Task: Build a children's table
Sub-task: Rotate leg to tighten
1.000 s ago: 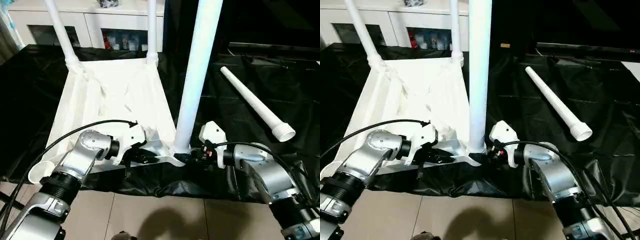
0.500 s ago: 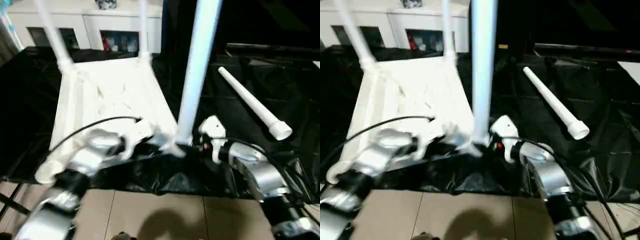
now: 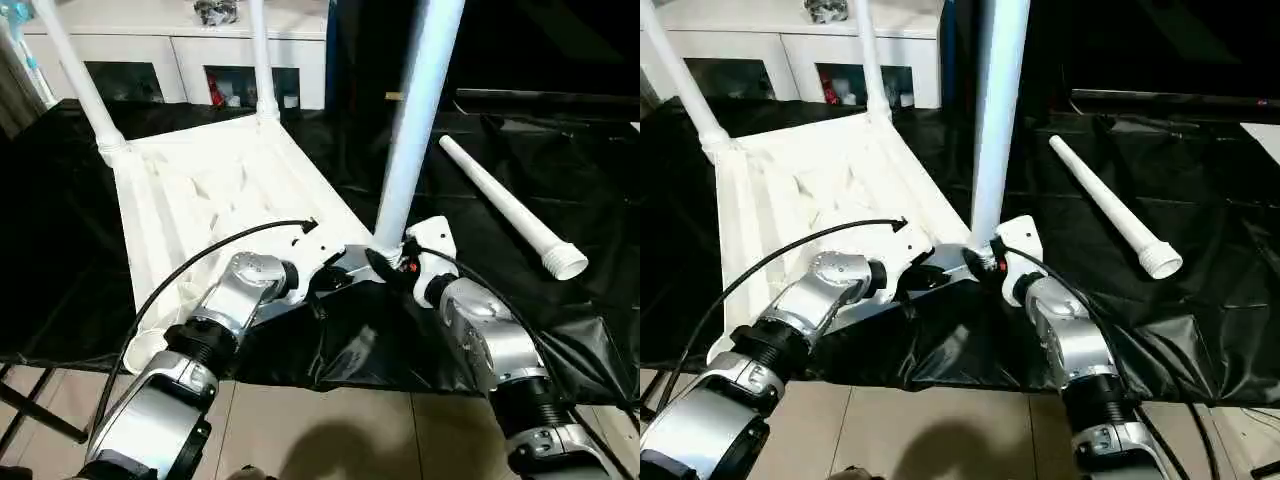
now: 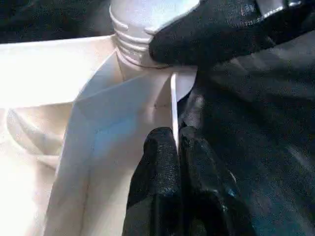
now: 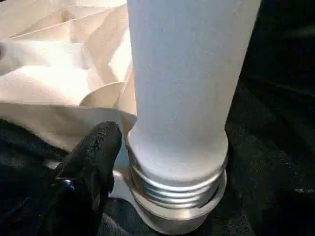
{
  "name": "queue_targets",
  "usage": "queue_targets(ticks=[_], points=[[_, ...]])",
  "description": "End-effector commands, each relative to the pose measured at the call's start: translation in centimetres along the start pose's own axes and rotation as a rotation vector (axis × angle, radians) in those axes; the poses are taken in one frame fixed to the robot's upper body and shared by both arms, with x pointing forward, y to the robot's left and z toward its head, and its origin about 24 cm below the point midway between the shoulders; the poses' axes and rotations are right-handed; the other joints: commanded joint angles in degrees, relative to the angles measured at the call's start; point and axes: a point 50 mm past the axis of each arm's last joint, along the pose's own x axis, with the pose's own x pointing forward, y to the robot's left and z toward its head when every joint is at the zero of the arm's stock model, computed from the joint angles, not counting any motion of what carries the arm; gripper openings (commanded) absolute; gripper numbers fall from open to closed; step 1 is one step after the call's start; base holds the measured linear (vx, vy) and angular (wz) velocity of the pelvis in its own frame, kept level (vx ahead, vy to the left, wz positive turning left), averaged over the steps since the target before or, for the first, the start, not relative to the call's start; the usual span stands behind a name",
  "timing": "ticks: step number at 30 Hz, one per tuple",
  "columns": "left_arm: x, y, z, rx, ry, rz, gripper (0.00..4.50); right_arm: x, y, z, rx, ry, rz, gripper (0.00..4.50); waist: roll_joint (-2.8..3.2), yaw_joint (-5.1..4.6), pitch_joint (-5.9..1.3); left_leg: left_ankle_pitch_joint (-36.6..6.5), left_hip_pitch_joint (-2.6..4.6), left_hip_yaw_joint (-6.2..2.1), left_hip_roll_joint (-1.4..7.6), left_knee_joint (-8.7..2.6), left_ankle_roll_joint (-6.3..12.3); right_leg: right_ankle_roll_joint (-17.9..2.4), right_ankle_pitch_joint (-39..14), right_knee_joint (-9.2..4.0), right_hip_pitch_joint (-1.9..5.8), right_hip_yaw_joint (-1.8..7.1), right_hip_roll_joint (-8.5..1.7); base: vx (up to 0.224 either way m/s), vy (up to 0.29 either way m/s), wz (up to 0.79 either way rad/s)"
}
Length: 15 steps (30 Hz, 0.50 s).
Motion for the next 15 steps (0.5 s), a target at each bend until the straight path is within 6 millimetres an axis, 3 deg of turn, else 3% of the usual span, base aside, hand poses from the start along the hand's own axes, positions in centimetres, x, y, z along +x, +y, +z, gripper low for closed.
queue_targets(ticks=[1,6,10,11,15], points=[[0.9,-2.1,0.6,0.052,-0.092,-0.158,0.0,0.4,1.7,1.0,-0.068,-0.039,0.165,3.87,-1.14,-0.19,-3.41,-11.88,0.71,-0.79,2.42,-4.39,2.96,-11.47,-10.74,-4.42,2.27,1.2,-2.68,0.0,0.0,0.0],[-0.3,-2.1,0.7,0.054,-0.128,-0.232,0.0,-0.7,1.1,0.7,-0.13,-0.005,0.245,3.87,-1.01,0.26,-3.48,-9.32,0.77,-0.55,2.58,-4.14,4.48,-13.71,-5.99,-3.86,2.22,1.12,-2.62,0.0,0.0,0.0],[-1.6,-2.2,0.4,0.06,-0.124,-0.327,0.0,-1.9,1.3,0.8,-0.162,0.02,0.406,3.87,-1.05,0.2,-3.31,-11.92,0.91,-0.57,2.76,-4.36,4.41,-13.32,-9.04,-4.11,2.19,1.1,-2.66,0.0,0.0,0.0],[-1.9,-2.2,0.2,0.063,-0.116,-0.347,0.0,-2.2,1.4,0.8,-0.172,0.031,0.449,3.6,-1.02,0.24,-3.23,-12.57,0.94,-0.55,2.82,-4.45,4.43,-13.27,-9.88,-4.19,2.13,1.11,-2.65,0.0,0.0,0.0],[-2.8,-2.0,-0.3,0.064,-0.09,-0.397,0.0,-3.0,1.5,0.7,-0.197,0.061,0.54,3.33,-0.93,0.31,-3.05,-14.56,1.11,-0.52,2.96,-4.69,3.5,-13.01,-13.0,-4.46,1.79,1.19,-2.73,0.0,0.0,0.0]])
